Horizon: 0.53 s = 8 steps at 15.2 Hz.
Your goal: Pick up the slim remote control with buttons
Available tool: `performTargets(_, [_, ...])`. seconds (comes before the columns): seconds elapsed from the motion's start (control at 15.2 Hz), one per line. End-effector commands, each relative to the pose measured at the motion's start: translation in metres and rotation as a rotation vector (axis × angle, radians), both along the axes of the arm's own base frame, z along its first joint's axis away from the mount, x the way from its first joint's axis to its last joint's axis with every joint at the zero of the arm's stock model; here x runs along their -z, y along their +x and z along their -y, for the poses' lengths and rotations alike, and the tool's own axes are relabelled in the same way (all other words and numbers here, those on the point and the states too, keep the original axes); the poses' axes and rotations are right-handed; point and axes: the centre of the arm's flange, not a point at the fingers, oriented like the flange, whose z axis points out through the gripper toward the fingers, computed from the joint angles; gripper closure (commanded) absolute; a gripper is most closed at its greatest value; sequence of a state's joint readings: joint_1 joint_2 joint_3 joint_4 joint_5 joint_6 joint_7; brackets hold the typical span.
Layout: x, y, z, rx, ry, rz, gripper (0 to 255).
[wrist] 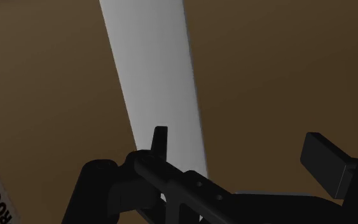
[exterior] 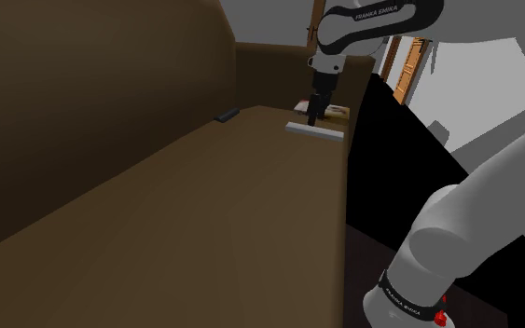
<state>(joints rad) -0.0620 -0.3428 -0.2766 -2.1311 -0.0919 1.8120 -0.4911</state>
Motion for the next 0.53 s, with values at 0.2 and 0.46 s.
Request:
performTargets(0.2, [0.017, 0.025, 0.04, -0.03, 0.0, -0.014, 0])
performTargets(0.46, [0.038, 0.025, 0.04, -0.03, 0.0, -0.014, 0])
